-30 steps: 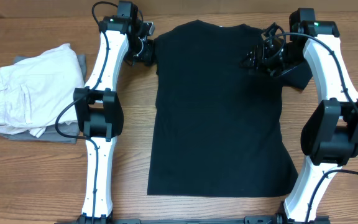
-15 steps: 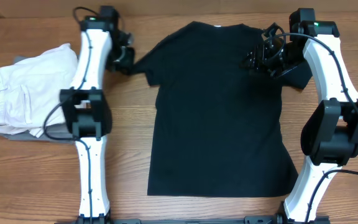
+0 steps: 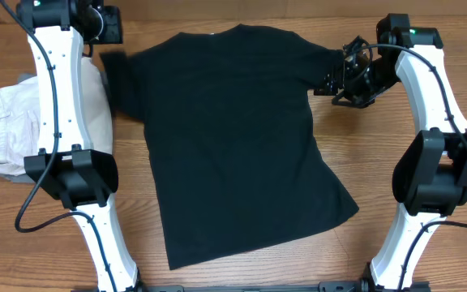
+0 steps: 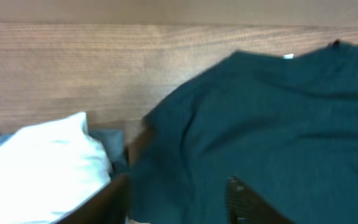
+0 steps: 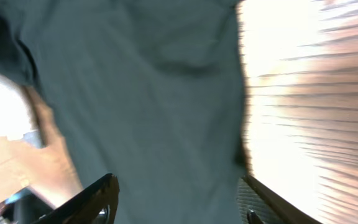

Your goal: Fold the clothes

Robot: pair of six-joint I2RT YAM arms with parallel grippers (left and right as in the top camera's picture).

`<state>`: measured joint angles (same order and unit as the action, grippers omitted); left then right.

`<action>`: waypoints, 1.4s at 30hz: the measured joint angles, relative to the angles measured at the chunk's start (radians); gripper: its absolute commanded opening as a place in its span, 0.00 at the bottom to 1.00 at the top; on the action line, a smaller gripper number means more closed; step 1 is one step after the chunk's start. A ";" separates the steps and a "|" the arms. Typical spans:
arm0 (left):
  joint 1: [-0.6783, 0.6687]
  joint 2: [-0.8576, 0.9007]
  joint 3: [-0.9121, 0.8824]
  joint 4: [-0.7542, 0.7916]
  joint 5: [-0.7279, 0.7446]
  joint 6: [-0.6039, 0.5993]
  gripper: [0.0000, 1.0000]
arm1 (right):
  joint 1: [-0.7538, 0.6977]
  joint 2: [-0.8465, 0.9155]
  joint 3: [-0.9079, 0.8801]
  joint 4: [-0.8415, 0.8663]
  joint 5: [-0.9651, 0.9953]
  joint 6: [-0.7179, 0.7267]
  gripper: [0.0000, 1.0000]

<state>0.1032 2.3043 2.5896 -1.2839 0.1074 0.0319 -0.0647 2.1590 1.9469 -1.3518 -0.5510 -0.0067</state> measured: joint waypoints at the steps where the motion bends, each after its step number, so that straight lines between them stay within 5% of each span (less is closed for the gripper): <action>1: -0.002 0.004 0.000 -0.009 -0.001 0.000 0.56 | 0.000 0.000 0.000 0.003 0.027 0.011 0.67; 7: -0.003 0.014 0.000 -0.063 -0.007 0.000 0.63 | 0.000 -0.008 -0.070 0.008 0.208 0.109 0.68; 18: -0.003 0.014 0.000 -0.109 -0.007 0.000 0.65 | -0.001 -0.011 -0.469 0.042 0.319 0.172 0.56; 21: -0.003 0.014 0.000 -0.109 -0.007 0.000 0.66 | -0.001 -0.033 -0.521 0.044 0.321 0.175 0.42; 23: -0.003 0.014 0.000 -0.112 -0.007 0.000 0.66 | -0.002 -0.046 -0.557 0.050 0.322 0.169 0.19; 26: -0.003 0.014 0.000 -0.116 -0.007 0.000 0.67 | -0.007 -0.055 -0.595 0.048 0.320 0.181 0.04; 33: -0.003 0.014 0.000 -0.115 -0.002 0.000 0.71 | -0.056 -0.056 -0.580 0.060 0.333 0.232 0.04; 39: -0.003 0.014 0.000 -0.115 0.009 0.000 0.73 | -0.242 -0.040 -0.402 0.109 0.401 0.311 0.04; 40: -0.003 0.014 0.000 -0.116 0.011 0.000 0.73 | -0.275 -0.040 -0.367 0.109 0.407 0.322 0.15; 41: -0.003 0.014 0.000 -0.116 0.014 0.000 0.74 | -0.306 -0.040 -0.335 0.108 0.411 0.328 0.41; 42: -0.003 0.014 0.000 -0.117 0.019 0.000 0.75 | -0.335 -0.040 -0.303 0.102 0.418 0.335 0.50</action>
<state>0.0998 2.3184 2.5896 -1.4010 0.1268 0.0315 -0.3992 2.1189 1.6440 -1.2499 -0.1329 0.3286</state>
